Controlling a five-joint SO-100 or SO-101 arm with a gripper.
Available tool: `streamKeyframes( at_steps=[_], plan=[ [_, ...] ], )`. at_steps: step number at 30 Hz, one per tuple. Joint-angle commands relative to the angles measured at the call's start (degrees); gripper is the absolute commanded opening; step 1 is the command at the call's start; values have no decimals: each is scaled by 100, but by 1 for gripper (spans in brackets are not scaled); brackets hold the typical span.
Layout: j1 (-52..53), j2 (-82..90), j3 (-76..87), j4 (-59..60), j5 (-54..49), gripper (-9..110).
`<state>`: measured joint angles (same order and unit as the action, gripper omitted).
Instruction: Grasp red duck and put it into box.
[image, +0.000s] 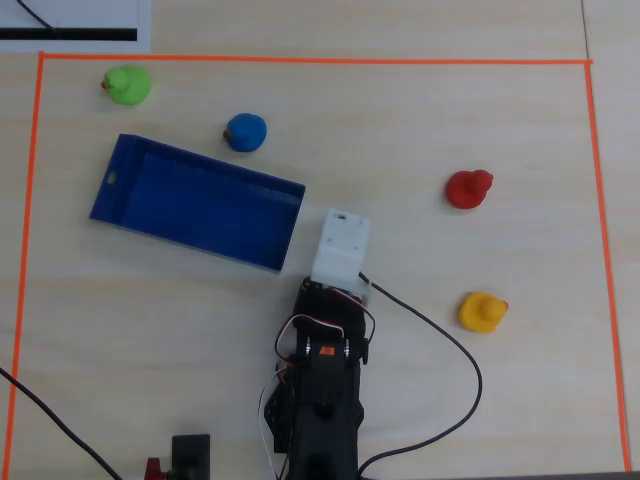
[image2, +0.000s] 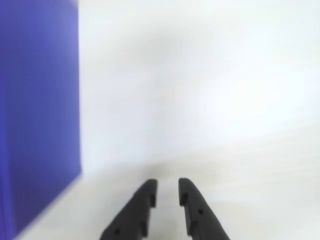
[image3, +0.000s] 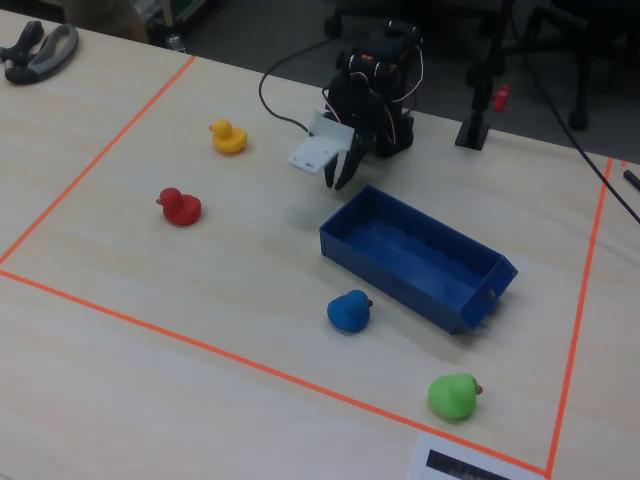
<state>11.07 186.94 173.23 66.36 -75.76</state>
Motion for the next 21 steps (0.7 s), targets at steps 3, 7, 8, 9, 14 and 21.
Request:
streamKeyframes(
  at_steps=[3,7,8,9,14,21],
  plan=[
    [870,-2224,-2602,-316,-149,6],
    [1907,-3788,-4491,-712,-114,10],
    [2118,-4069,-4816,-879,-105,12],
    [2329,-4307,-5089,-1081,-105,13],
    [3085,-5256,-6100,-2004,-167,23],
    [3639,-6328,-6952,-2540,-642,32]
  ],
)
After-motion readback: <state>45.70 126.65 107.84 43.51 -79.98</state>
